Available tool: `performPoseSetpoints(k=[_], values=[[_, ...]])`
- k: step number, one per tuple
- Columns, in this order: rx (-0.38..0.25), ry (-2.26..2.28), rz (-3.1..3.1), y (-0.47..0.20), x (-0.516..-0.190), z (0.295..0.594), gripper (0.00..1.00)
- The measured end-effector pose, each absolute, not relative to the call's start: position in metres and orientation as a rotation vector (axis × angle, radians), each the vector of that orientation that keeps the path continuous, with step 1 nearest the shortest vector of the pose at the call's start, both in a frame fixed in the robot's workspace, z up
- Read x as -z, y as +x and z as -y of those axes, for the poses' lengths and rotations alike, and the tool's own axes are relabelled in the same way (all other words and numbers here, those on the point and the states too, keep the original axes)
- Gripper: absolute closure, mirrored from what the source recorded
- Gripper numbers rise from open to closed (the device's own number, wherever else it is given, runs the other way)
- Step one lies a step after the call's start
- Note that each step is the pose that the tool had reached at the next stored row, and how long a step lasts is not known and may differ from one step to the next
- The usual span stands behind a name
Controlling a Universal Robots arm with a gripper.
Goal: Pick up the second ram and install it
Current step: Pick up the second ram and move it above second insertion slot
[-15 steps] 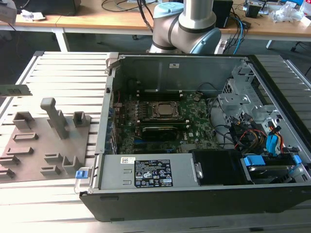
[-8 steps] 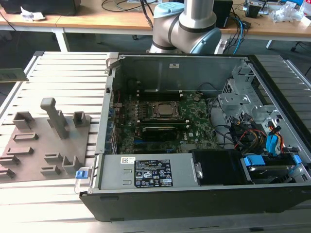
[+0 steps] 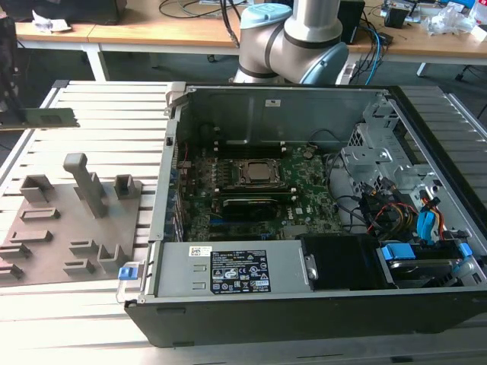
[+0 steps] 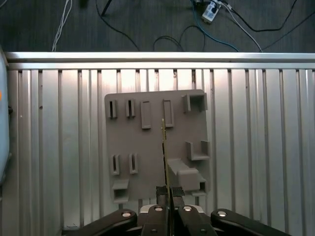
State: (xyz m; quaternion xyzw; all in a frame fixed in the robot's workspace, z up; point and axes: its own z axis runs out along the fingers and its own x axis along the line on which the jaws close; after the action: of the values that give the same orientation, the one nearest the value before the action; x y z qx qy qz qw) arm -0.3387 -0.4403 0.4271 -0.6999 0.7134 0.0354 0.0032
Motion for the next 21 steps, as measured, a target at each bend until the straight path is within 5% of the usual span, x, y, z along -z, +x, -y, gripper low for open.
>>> performPoseSetpoints(k=[21], values=[[-0.114, -2.196, -2.239, -0.238, -0.427, 0.440, 0.86]])
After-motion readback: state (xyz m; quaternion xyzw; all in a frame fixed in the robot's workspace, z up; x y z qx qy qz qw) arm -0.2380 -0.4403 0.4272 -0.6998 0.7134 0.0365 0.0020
